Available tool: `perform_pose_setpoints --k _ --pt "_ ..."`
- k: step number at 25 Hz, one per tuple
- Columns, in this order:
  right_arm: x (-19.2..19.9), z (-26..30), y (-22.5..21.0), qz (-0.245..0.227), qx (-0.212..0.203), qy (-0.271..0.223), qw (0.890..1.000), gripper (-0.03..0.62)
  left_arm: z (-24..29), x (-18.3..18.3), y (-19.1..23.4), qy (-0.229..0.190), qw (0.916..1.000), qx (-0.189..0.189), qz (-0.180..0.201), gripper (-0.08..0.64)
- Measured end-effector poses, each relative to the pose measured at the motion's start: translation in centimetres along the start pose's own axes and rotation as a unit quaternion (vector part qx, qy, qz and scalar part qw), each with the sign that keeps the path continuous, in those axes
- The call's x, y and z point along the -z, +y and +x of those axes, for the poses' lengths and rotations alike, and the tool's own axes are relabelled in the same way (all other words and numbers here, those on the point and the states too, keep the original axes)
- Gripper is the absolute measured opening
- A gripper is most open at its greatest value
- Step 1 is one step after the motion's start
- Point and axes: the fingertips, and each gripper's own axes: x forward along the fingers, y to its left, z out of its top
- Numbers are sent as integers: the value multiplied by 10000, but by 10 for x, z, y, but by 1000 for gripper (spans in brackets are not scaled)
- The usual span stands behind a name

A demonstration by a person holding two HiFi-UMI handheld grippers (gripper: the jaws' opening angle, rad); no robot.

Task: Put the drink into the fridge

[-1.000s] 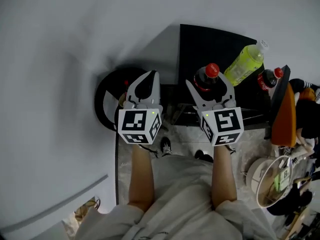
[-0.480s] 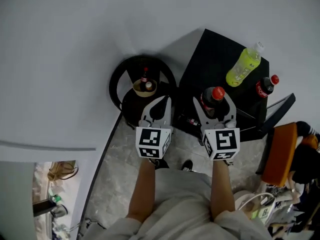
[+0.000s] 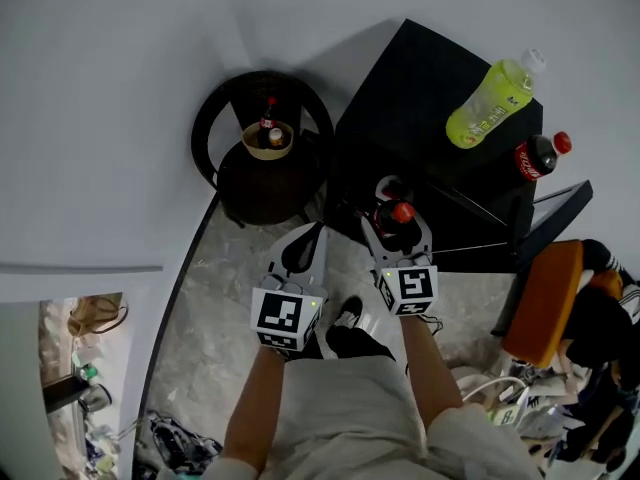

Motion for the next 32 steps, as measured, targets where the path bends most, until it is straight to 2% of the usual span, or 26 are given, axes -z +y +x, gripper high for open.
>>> perform_pose_setpoints --k 6,13,18,23,25,29,32 --pt "72 64 -49 286 901 466 9944 287 33 6 -18 179 9979 526 328 9" --pt "128 124 -80 563 1590 910 9815 287 50 18 -13 550 9843 1505 734 9" --pt "147 155 -97 887 2257 811 9668 287 63 31 13 950 9695 2010 1030 9" --pt "161 166 -110 1286 2895 449 9474 287 79 45 30 1255 9546 2378 1285 9" --pt "160 172 -111 1238 2969 328 9463 287 84 50 34 1288 9511 2458 1356 9" --pt "164 183 -100 807 3062 345 9479 287 82 59 35 1442 9445 2566 1455 9" --pt "159 186 -106 670 3262 292 9425 287 85 64 30 1378 9443 2607 1460 9"
